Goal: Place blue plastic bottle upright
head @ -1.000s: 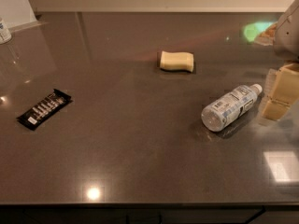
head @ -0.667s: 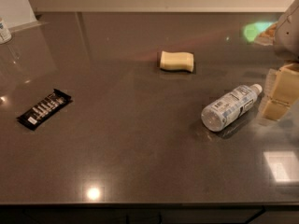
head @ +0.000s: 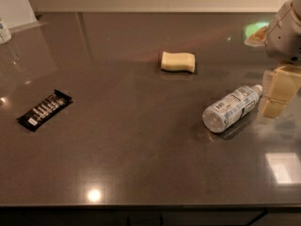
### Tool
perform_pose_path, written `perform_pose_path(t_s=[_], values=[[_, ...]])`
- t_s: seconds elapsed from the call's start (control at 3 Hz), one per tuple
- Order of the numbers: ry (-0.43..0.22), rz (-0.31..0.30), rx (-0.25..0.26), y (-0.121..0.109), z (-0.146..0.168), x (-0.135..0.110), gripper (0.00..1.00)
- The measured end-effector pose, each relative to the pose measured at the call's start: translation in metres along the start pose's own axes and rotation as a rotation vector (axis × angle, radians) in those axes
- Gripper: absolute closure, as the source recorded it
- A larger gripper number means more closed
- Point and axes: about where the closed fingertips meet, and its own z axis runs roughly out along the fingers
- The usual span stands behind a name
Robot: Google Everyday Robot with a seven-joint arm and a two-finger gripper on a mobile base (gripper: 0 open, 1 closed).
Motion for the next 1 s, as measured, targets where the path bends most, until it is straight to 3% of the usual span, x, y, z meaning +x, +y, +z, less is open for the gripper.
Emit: perform_pose_path(t_s=[0.33, 1.0], values=[[-0.001, -0.112, -0.004, -0.005, 0.017, 0.003, 0.00], [-0.009, -0.349, -0.109, -0.014, 0.058, 0.009, 0.00]])
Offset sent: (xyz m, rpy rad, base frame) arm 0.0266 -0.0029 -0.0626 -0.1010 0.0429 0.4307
